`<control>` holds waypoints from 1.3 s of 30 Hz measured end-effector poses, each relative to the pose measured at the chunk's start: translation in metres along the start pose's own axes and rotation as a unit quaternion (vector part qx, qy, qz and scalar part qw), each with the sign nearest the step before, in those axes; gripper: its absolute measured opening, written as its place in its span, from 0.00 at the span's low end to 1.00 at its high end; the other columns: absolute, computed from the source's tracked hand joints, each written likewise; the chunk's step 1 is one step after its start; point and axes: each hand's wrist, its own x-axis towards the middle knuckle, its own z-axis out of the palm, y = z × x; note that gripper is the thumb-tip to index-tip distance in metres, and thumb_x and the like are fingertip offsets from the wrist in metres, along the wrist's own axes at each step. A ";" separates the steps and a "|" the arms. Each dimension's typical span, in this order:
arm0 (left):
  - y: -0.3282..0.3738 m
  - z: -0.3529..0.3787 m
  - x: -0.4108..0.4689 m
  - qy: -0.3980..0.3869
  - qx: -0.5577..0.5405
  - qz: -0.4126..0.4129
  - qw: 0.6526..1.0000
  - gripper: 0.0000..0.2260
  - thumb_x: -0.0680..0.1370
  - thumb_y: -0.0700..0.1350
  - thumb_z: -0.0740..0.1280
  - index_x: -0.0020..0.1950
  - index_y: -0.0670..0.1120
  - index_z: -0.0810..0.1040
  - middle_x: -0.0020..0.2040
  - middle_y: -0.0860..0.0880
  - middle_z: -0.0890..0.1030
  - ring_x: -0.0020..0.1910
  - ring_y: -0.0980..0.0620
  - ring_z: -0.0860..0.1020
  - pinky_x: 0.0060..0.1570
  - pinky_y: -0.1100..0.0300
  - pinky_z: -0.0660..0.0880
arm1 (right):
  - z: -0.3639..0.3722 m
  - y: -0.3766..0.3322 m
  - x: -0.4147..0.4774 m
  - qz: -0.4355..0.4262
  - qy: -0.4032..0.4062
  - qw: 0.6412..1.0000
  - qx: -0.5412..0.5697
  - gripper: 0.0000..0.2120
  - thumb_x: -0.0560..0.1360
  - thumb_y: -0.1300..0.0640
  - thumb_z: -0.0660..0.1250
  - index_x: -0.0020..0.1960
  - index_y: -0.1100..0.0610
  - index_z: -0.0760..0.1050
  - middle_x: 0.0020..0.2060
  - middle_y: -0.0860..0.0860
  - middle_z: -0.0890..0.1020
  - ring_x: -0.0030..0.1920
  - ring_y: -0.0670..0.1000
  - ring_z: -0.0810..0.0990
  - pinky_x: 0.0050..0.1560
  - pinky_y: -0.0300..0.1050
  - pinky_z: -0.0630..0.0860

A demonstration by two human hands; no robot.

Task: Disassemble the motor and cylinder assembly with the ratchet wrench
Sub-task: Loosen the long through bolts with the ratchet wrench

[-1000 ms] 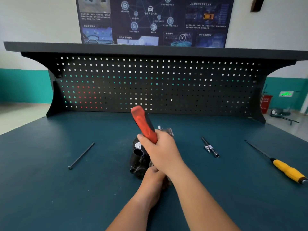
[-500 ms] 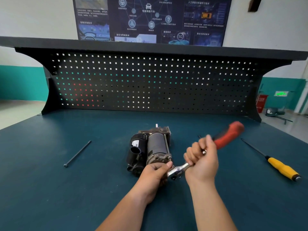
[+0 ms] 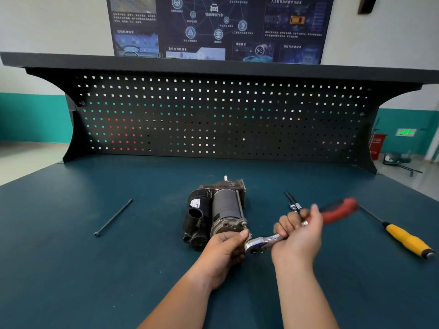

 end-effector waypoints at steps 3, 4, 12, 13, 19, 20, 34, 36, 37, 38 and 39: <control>0.000 -0.002 0.001 -0.013 -0.003 -0.006 1.000 0.10 0.64 0.54 0.70 0.29 0.48 0.81 0.33 0.49 0.79 0.34 0.54 0.75 0.39 0.62 0.71 | 0.019 0.000 -0.006 -0.046 -0.074 0.991 -0.105 0.14 0.80 0.55 0.58 0.36 0.53 0.61 0.19 0.43 0.60 0.18 0.43 0.56 0.18 0.33 0.54; 0.001 -0.002 0.000 -0.019 0.000 -0.009 1.000 0.10 0.65 0.54 0.69 0.30 0.48 0.81 0.33 0.50 0.80 0.33 0.55 0.76 0.39 0.64 0.71 | 0.025 0.002 -0.009 -0.057 -0.099 0.984 -0.137 0.14 0.80 0.56 0.58 0.36 0.53 0.61 0.19 0.43 0.60 0.18 0.42 0.57 0.18 0.33 0.54; 0.004 -0.004 -0.001 -0.019 0.015 -0.020 1.000 0.10 0.77 0.43 0.66 0.36 0.46 0.77 0.35 0.48 0.79 0.36 0.53 0.76 0.44 0.60 0.71 | 0.051 0.026 -0.026 -0.182 -0.320 0.808 -0.461 0.15 0.76 0.56 0.67 0.33 0.51 0.67 0.20 0.42 0.69 0.24 0.41 0.65 0.29 0.38 0.63; 0.004 -0.004 -0.002 -0.021 0.024 -0.020 0.999 0.07 0.78 0.40 0.64 0.40 0.43 0.77 0.38 0.45 0.79 0.40 0.50 0.76 0.46 0.58 0.71 | 0.052 0.030 -0.030 -0.194 -0.347 0.773 -0.495 0.15 0.75 0.55 0.68 0.32 0.51 0.66 0.21 0.40 0.71 0.24 0.41 0.67 0.29 0.35 0.64; 0.007 -0.004 -0.007 -0.030 0.043 0.015 0.999 0.08 0.76 0.36 0.64 0.55 0.38 0.77 0.45 0.42 0.78 0.46 0.47 0.75 0.49 0.54 0.72 | 0.047 0.040 -0.040 -0.182 -0.414 0.699 -0.554 0.13 0.74 0.51 0.68 0.34 0.52 0.68 0.23 0.41 0.71 0.27 0.43 0.68 0.33 0.41 0.67; 0.008 -0.003 -0.007 -0.022 0.040 0.014 0.999 0.07 0.77 0.35 0.63 0.54 0.38 0.76 0.45 0.40 0.76 0.46 0.44 0.72 0.49 0.52 0.70 | 0.047 0.039 -0.040 -0.182 -0.410 0.717 -0.534 0.14 0.74 0.52 0.69 0.33 0.51 0.68 0.22 0.40 0.71 0.27 0.42 0.68 0.31 0.37 0.66; 0.008 0.002 -0.007 -0.003 -0.011 -0.007 1.000 0.14 0.77 0.44 0.64 0.36 0.50 0.85 0.34 0.51 0.81 0.33 0.54 0.72 0.33 0.64 0.64 | 0.029 -0.027 0.001 -0.005 -0.121 0.992 -0.033 0.12 0.78 0.58 0.62 0.37 0.51 0.66 0.23 0.44 0.67 0.22 0.42 0.65 0.22 0.33 0.62; 0.009 0.004 -0.009 -0.003 -0.015 -0.008 1.000 0.11 0.75 0.45 0.65 0.36 0.50 0.85 0.36 0.49 0.80 0.35 0.53 0.71 0.32 0.64 0.63 | 0.015 -0.027 0.004 0.010 -0.087 0.996 0.014 0.15 0.78 0.52 0.63 0.34 0.51 0.64 0.22 0.44 0.63 0.21 0.41 0.61 0.21 0.33 0.59; 0.009 0.005 -0.009 -0.004 -0.017 -0.008 1.000 0.10 0.73 0.47 0.66 0.36 0.49 0.85 0.36 0.49 0.80 0.35 0.53 0.71 0.31 0.65 0.64 | 0.010 -0.027 0.005 0.014 -0.074 0.997 0.032 0.16 0.78 0.49 0.63 0.34 0.50 0.64 0.22 0.44 0.62 0.21 0.42 0.61 0.21 0.33 0.59; 0.010 0.005 -0.010 -0.006 -0.019 -0.007 1.000 0.08 0.71 0.48 0.67 0.37 0.49 0.86 0.36 0.50 0.81 0.34 0.54 0.71 0.30 0.66 0.64 | 0.006 -0.027 0.006 0.017 -0.063 0.997 0.043 0.17 0.77 0.46 0.63 0.33 0.50 0.64 0.22 0.44 0.62 0.21 0.42 0.60 0.21 0.33 0.58; 0.010 0.006 -0.010 -0.008 -0.021 -0.005 1.000 0.08 0.69 0.49 0.68 0.37 0.49 0.86 0.36 0.50 0.81 0.34 0.54 0.72 0.29 0.67 0.65 | 0.003 -0.027 0.006 0.018 -0.055 0.997 0.048 0.18 0.77 0.43 0.63 0.33 0.50 0.65 0.22 0.44 0.62 0.21 0.42 0.60 0.21 0.33 0.58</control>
